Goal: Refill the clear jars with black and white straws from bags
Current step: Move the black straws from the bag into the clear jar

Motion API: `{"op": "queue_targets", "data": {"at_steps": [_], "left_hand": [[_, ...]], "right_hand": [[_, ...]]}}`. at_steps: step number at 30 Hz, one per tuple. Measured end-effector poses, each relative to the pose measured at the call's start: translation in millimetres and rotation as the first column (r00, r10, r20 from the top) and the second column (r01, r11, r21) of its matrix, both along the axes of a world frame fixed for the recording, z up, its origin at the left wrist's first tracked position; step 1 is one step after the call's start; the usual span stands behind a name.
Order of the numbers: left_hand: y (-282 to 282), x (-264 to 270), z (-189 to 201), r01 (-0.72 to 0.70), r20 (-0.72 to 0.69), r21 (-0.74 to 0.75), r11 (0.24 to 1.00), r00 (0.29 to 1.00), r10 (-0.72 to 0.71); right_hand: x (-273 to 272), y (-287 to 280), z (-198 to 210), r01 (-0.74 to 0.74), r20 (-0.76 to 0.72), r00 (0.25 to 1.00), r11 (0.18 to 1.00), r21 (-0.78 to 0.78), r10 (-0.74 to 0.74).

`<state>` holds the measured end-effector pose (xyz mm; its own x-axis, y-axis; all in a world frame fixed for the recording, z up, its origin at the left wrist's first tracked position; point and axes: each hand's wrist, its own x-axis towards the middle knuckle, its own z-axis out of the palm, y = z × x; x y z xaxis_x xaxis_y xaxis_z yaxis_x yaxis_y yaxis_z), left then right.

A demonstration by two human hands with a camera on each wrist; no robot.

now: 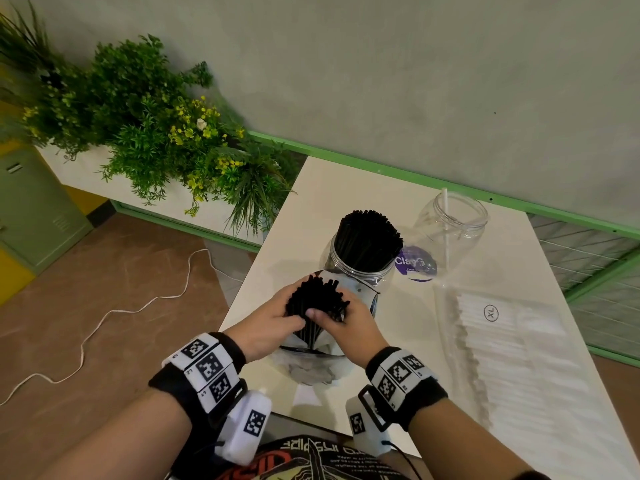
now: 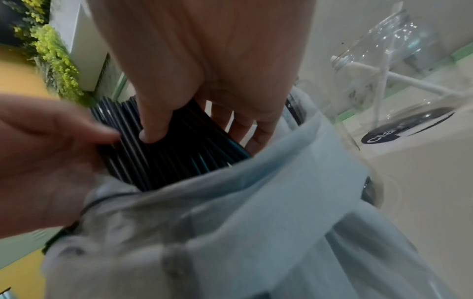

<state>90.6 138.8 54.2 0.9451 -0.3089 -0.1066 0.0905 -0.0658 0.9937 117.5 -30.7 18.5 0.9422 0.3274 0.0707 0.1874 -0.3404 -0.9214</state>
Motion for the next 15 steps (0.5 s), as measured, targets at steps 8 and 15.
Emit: {"op": "queue_targets", "data": {"at_steps": [8,15], "left_hand": [[8,10,-13,-0.047,0.117,0.360,0.932,0.993,0.005],[2,11,-10,-0.184,0.059,0.266,0.946,0.983,0.175]], "right_hand": [[-3,-4,14,-0.092,-0.243,0.963,0.990,0.104,0.115],[-11,-4,16,0.004,-0.317,0.945,0.966,0.257,0.080]]}}
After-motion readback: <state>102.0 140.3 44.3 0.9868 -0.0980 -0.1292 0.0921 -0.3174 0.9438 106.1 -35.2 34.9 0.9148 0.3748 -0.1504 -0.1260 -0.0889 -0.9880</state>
